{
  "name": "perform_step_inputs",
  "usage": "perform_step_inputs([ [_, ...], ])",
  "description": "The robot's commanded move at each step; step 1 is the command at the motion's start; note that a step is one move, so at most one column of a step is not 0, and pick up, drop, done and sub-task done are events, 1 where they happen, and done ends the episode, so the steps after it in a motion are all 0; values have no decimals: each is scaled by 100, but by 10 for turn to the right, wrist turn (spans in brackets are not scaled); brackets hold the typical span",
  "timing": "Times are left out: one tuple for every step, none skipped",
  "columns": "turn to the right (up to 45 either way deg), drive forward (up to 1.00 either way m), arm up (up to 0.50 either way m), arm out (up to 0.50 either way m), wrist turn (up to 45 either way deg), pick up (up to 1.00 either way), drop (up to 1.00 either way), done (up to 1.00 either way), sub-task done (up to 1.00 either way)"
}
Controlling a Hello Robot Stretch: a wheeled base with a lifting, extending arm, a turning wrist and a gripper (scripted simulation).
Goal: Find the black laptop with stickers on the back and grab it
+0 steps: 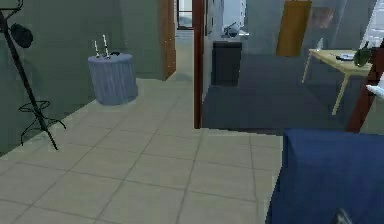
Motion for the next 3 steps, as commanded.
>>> perform_step_inputs([
  [-270,0,0,0,0,0,0,0,0],
  [0,0,50,0,0,0,0,0,0],
  [0,0,16,0,0,0,0,0,0],
])
